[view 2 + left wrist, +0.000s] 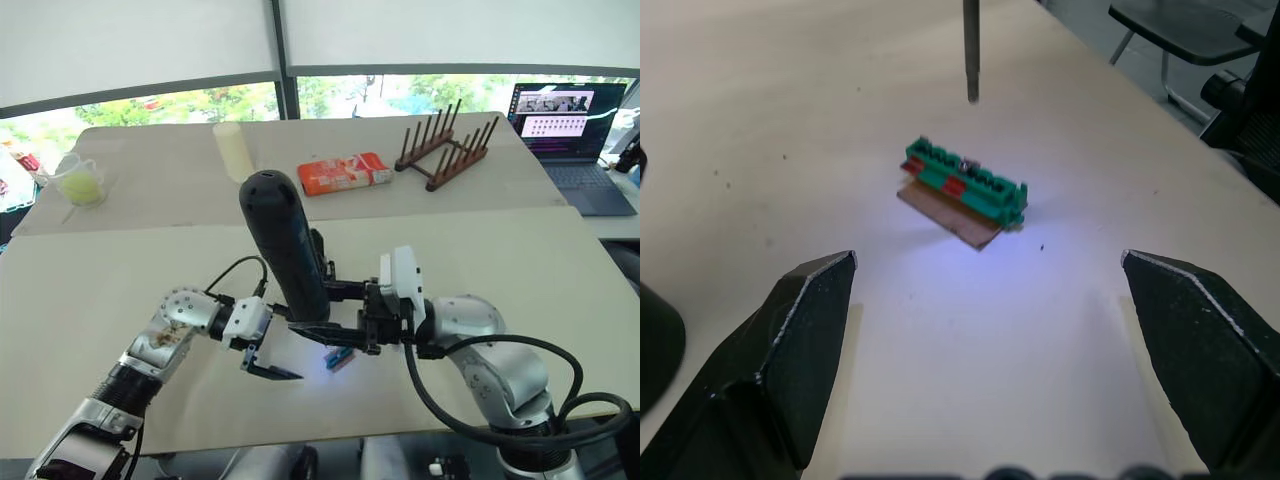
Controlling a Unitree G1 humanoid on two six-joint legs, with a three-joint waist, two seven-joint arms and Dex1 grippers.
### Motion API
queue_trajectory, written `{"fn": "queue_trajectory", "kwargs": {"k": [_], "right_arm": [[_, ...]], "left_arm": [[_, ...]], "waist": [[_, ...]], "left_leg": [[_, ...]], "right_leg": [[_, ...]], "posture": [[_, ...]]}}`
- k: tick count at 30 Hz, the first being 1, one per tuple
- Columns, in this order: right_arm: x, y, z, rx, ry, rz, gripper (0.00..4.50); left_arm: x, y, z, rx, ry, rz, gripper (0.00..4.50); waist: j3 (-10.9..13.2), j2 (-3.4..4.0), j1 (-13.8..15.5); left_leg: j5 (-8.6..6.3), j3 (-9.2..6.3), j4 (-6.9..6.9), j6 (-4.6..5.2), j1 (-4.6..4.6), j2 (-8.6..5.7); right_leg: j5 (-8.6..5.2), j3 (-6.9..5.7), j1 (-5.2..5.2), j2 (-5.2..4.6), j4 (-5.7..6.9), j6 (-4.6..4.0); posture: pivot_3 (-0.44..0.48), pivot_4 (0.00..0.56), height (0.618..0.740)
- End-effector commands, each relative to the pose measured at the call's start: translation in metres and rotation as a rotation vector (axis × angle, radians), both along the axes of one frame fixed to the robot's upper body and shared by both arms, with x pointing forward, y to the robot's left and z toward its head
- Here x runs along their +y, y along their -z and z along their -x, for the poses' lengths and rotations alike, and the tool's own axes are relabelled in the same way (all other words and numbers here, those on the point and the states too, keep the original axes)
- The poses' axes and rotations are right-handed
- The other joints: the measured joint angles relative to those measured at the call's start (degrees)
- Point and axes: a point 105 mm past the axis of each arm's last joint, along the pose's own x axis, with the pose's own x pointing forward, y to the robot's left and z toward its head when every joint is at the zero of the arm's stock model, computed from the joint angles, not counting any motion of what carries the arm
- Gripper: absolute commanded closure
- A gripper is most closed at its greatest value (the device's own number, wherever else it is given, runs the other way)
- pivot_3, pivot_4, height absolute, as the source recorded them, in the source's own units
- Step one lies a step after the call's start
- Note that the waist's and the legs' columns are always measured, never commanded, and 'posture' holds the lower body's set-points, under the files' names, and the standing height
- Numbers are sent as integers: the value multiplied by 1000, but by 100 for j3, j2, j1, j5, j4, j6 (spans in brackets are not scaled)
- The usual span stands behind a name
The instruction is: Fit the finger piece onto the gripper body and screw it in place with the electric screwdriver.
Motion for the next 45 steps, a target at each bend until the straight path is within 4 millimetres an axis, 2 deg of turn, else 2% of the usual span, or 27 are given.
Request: {"fn": "queue_trajectory", "kwargs": {"k": [1, 11, 45], "right_arm": [[2, -8, 8, -68, -22, -35, 2595], [-6, -1, 9, -66, 31, -35, 2595], [-12, 8, 3, -49, 98, -24, 2595]], "left_arm": [[-6, -10, -1, -44, 19, 19, 0], [-7, -20, -2, -37, 7, 44, 0], [-6, -17, -6, -49, 7, 38, 0]], "waist": [[0, 0, 2], [0, -1, 7], [0, -1, 8]], "left_leg": [[0, 0, 0, 0, 0, 0], [0, -1, 0, 0, 6, 0], [0, -1, 0, 0, 17, 0]], "right_leg": [[0, 0, 0, 0, 0, 0], [0, 0, 7, 5, -1, 0], [0, 1, 20, 8, -3, 0]], "posture": [[0, 150, 740], [0, 150, 740], [0, 150, 740]]}}
